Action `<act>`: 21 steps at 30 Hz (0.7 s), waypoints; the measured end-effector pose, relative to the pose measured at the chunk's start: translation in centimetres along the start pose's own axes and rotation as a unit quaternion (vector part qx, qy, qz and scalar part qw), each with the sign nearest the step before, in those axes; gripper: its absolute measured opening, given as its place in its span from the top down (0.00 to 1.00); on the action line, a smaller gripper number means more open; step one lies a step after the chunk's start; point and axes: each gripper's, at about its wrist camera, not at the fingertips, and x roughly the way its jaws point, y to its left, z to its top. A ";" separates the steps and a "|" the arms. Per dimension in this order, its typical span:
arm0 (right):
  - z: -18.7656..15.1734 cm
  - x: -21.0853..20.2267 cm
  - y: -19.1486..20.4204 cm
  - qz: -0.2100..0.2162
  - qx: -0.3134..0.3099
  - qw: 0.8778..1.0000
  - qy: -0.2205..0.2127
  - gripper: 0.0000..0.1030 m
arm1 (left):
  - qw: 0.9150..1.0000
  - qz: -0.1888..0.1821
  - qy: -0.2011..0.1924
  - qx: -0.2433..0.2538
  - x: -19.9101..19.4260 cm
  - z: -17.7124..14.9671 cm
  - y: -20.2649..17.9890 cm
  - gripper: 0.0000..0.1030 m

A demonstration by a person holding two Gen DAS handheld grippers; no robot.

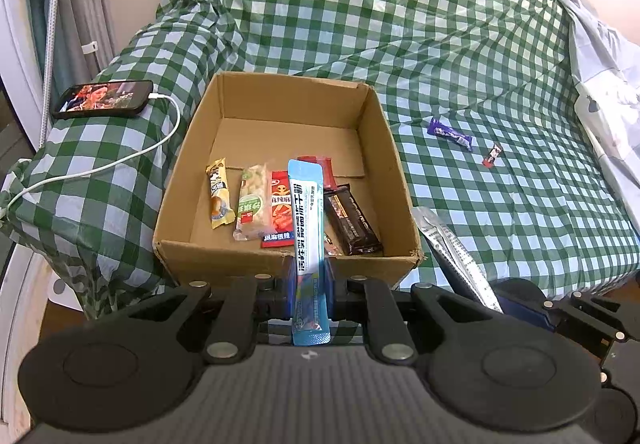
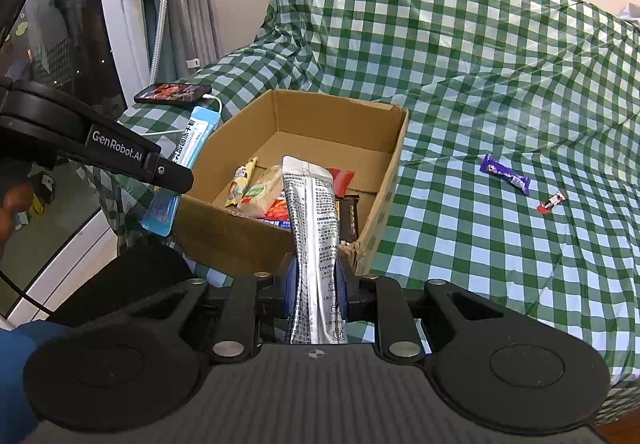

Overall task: Organize snacks
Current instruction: 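Carry the blue stick packet and silver bar over the box with both tools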

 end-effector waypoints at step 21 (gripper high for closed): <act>4.6 5.2 -0.4 -0.012 -0.001 1.000 0.015 0.80 | 1.000 0.011 -0.009 -0.027 4.3 5.9 4.4 0.85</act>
